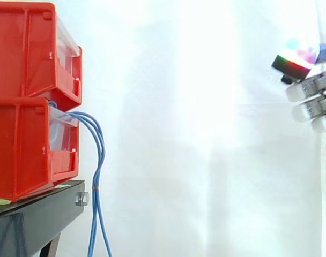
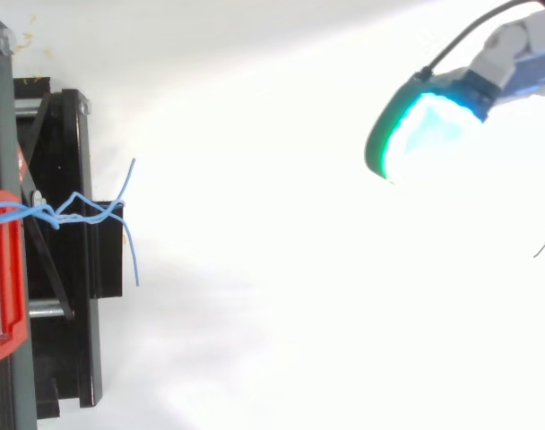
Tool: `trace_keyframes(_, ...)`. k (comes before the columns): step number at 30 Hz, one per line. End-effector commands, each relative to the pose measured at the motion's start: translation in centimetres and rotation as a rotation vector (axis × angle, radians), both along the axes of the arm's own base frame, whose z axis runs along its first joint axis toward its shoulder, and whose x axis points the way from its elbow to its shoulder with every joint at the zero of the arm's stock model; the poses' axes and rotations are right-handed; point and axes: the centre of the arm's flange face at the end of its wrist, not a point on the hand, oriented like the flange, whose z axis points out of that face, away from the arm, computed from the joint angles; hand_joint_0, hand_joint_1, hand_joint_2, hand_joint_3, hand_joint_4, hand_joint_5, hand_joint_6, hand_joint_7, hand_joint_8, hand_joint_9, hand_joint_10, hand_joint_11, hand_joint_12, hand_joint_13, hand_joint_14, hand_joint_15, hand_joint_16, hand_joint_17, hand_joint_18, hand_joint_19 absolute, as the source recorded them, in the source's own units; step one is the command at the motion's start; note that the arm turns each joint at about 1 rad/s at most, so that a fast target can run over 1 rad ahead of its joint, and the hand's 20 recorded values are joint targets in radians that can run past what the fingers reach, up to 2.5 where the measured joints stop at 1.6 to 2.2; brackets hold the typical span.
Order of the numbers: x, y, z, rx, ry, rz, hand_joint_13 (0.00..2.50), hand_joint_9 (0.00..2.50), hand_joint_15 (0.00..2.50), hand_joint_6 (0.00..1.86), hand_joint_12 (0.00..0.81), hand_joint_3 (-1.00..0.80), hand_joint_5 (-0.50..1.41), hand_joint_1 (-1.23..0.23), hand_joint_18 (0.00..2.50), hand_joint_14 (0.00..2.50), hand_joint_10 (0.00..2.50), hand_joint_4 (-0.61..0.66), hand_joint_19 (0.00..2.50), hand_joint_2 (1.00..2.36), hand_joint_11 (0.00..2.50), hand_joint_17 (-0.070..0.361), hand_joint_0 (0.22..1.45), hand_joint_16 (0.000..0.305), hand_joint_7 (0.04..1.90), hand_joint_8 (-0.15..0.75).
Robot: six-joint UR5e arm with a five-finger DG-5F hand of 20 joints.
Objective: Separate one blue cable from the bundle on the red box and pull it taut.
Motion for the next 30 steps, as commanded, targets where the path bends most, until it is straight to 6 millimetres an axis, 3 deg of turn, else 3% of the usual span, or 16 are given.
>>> trace_keyframes(1, 1.6, -0.1, -3.5, 0.046, 0.017, -0.019, 0.24, 0.4, 0.05, 0.5, 0.204, -0.49, -0.24, -0.62, 0.12, 0.0, 0.0, 0.08, 0.0, 1.0, 0.06, 0.058, 0.5, 0.026, 0.7, 0.211)
trace_keyframes(4, 2.7, 0.0, -5.1, 0.055, -0.001, -0.025, 0.24, 0.41, 0.04, 0.5, 0.193, -0.48, -0.23, -0.62, 0.13, 0.0, 0.0, 0.08, 0.0, 1.0, 0.07, 0.055, 0.5, 0.025, 0.7, 0.212)
trace_keyframes(9, 3.7, 0.0, -5.2, -0.014, -0.058, -0.069, 0.25, 0.42, 0.03, 0.5, 0.185, -0.48, -0.23, -0.62, 0.14, 0.0, 0.0, 0.09, 0.0, 1.0, 0.08, 0.052, 0.5, 0.023, 0.7, 0.215)
trace_keyframes(14, 4.5, -0.3, -6.9, -0.066, -0.05, -0.115, 0.26, 0.43, 0.04, 0.5, 0.183, -0.49, -0.23, -0.62, 0.15, 0.0, 0.0, 0.09, 0.0, 1.0, 0.07, 0.05, 0.5, 0.022, 0.7, 0.216)
trace_keyframes(23, 5.5, 0.0, -6.4, -0.084, -0.125, -0.129, 0.26, 0.43, 0.05, 0.5, 0.183, -0.49, -0.23, -0.62, 0.16, 0.0, 0.0, 0.09, 0.0, 1.0, 0.08, 0.05, 0.5, 0.022, 0.7, 0.215)
trace_keyframes(25, 5.6, 0.0, -7.3, -0.088, -0.109, -0.134, 0.26, 0.43, 0.05, 0.5, 0.184, -0.49, -0.23, -0.62, 0.16, 0.0, 0.0, 0.1, 0.0, 1.0, 0.08, 0.05, 0.5, 0.022, 0.7, 0.215)
trace_keyframes(26, 5.9, 0.0, -8.6, -0.083, -0.094, -0.138, 0.27, 0.43, 0.05, 0.5, 0.185, -0.49, -0.23, -0.62, 0.16, 0.0, 0.0, 0.1, 0.0, 1.0, 0.08, 0.05, 0.5, 0.022, 0.7, 0.215)
trace_keyframes(30, 6.0, 0.0, -9.0, -0.068, -0.092, -0.14, 0.26, 0.43, 0.05, 0.5, 0.185, -0.49, -0.23, -0.62, 0.16, 0.0, 0.0, 0.1, 0.0, 1.0, 0.08, 0.05, 0.51, 0.022, 0.7, 0.215)
